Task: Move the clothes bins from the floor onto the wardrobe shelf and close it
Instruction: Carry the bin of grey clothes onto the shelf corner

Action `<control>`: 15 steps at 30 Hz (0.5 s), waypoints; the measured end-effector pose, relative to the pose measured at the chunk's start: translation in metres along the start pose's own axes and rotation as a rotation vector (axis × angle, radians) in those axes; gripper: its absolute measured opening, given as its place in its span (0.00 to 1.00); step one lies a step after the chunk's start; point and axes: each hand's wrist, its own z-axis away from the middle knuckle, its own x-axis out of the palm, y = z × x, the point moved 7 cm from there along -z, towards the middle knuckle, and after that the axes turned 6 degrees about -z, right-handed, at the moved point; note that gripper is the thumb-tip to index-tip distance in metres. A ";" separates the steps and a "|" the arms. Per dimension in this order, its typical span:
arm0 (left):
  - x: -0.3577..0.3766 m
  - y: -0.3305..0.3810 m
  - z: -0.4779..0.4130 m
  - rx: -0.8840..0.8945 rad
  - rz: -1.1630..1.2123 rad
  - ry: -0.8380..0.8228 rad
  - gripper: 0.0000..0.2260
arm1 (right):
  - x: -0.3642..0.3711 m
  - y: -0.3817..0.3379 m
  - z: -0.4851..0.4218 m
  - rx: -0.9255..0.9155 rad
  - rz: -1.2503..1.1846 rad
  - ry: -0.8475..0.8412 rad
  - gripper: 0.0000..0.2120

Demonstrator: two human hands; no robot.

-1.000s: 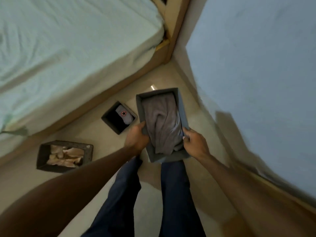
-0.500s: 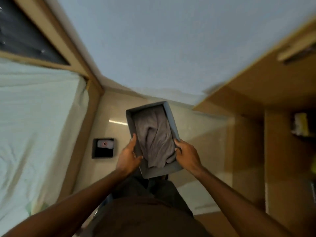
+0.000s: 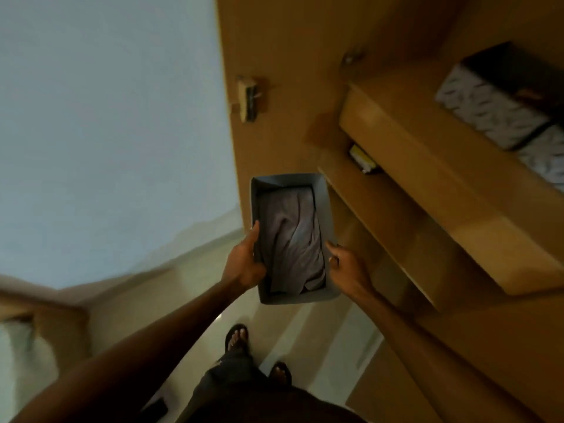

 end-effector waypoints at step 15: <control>-0.043 0.198 -0.217 0.392 0.111 -0.103 0.39 | -0.174 -0.023 -0.125 0.040 -0.146 0.428 0.22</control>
